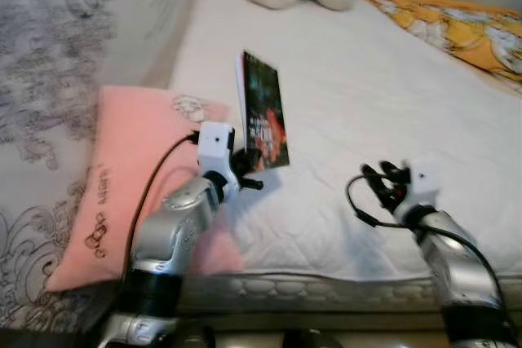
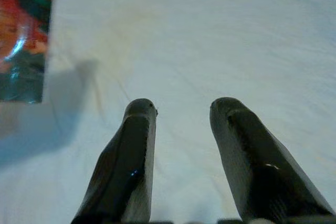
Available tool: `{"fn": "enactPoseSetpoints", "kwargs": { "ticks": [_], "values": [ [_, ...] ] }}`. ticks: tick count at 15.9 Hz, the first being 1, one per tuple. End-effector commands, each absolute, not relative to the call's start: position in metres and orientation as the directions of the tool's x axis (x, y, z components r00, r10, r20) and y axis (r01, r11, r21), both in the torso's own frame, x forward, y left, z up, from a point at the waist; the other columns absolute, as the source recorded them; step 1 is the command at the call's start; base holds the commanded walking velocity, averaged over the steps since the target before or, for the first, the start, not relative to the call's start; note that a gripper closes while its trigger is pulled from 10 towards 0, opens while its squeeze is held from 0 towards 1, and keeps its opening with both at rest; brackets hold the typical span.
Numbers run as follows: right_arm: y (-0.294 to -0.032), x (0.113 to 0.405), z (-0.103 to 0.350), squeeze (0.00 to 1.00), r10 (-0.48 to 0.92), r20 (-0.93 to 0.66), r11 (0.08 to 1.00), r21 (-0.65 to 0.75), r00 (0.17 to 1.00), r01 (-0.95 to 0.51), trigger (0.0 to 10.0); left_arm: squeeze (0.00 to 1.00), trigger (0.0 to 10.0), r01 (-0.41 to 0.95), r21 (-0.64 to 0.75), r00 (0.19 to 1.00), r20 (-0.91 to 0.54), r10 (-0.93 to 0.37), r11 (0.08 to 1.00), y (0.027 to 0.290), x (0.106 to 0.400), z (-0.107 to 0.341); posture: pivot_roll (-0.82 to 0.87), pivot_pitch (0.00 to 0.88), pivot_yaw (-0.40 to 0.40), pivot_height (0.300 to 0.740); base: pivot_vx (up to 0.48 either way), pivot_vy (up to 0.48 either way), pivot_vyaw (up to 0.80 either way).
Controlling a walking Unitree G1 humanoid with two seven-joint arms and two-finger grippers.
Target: Clean up the room
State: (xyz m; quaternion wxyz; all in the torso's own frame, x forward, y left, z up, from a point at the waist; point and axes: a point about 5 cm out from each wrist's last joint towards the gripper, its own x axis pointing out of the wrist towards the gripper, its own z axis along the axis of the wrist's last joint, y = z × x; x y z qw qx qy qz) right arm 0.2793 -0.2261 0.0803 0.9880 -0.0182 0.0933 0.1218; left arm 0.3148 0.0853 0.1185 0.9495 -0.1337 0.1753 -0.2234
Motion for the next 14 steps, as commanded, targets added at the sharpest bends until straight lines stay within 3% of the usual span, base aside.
{"fn": "enactPoseSetpoints", "kwargs": {
  "ticks": [1, 5, 8, 14],
  "values": [
    [-0.23, 0.268, 0.09, 0.0, 0.281, -0.211, 0.955, -0.037, 0.936, -0.295, 10.0, 0.0, 10.0, 0.341, -0.319, 0.837, -0.326, -0.44, 0.884, 0.08, 0.327, 0.112, -0.06, 0.024, -0.041, 0.74, 0.0, 0.0, 0.0],
    [-0.237, 0.245, 0.091, 0.0, 0.284, -0.298, 0.949, -0.046, 0.911, -0.311, 10.0, 0.0, 10.0, 0.328, -0.333, 0.78, -0.432, -0.452, 0.884, 0.071, 0.336, 0.082, -0.13, 0.057, -0.019, 0.74, 0.0, 0.0, 0.0],
    [-0.22, 0.221, 0.09, 0.0, 0.433, -0.403, 0.883, 0.009, 0.806, -0.47, 10.0, 0.0, 10.0, 0.333, -0.366, 0.712, -0.507, -0.486, 0.869, 0.06, 0.333, 0.066, -0.16, 0.078, -0.009, 0.74, 0.0, 0.0, 0.0],
    [-0.22, 0.221, 0.09, 0.0, 0.433, -0.403, 0.883, 0.009, 0.806, -0.47, 10.0, 0.0, 10.0, 0.333, -0.366, 0.712, -0.507, -0.486, 0.869, 0.06, 0.333, 0.066, -0.16, 0.078, -0.009, 0.74, 0.0, 0.0, 0.0]
  ]
}}
